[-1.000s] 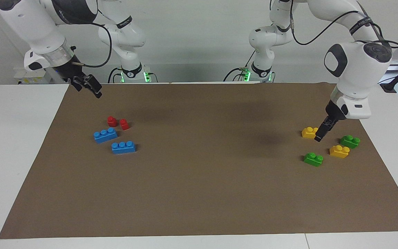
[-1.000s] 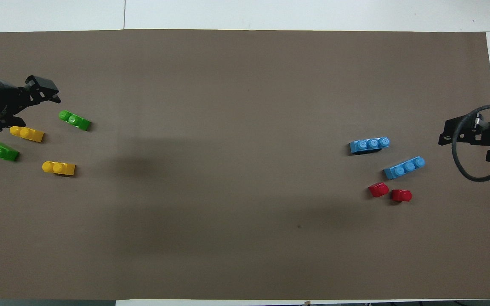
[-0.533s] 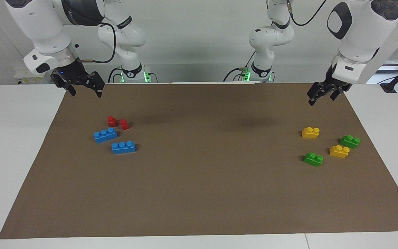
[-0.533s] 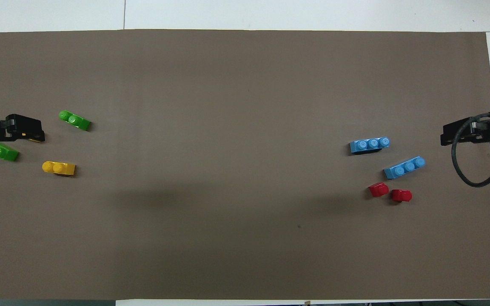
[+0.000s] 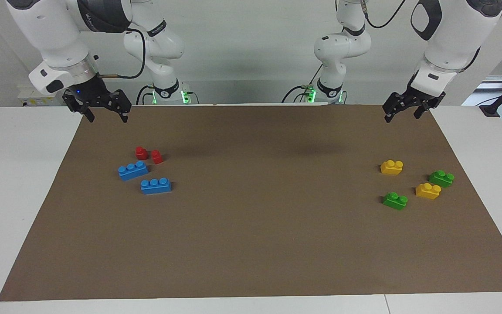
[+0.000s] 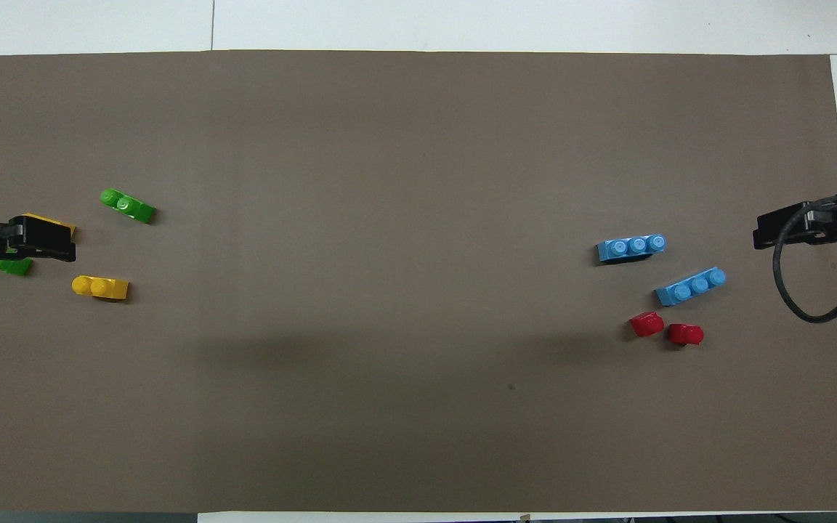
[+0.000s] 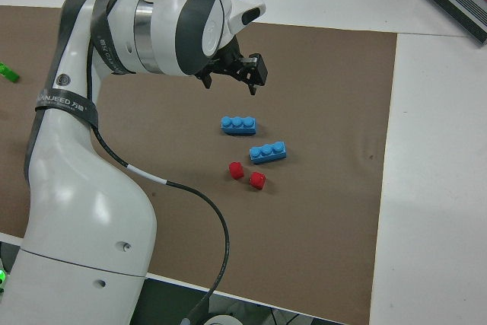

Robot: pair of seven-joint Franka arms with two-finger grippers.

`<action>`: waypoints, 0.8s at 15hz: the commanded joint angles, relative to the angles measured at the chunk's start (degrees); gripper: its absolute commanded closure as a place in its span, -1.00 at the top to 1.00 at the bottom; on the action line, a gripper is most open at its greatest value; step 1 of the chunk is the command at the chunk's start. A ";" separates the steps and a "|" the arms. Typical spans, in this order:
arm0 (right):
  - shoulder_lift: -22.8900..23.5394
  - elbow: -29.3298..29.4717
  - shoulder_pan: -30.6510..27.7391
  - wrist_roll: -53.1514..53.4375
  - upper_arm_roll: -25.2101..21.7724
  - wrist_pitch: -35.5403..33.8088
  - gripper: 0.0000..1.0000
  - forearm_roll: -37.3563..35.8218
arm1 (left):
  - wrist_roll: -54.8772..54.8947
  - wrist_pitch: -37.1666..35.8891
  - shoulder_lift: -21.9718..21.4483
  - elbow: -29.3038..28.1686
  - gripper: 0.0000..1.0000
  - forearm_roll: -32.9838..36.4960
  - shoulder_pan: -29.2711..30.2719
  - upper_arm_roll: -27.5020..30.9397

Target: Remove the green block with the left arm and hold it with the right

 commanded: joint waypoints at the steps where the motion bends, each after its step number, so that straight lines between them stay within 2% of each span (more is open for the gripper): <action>1: 0.13 0.23 -0.46 -1.56 0.42 -0.80 1.00 -1.52 | 1.05 -0.97 -1.30 -0.34 1.00 -0.62 -0.41 0.16; 12: 0.05 0.32 -0.28 -0.51 0.42 -1.51 1.00 -1.52 | 1.67 -0.62 -1.30 -0.34 1.00 -0.80 -0.41 0.07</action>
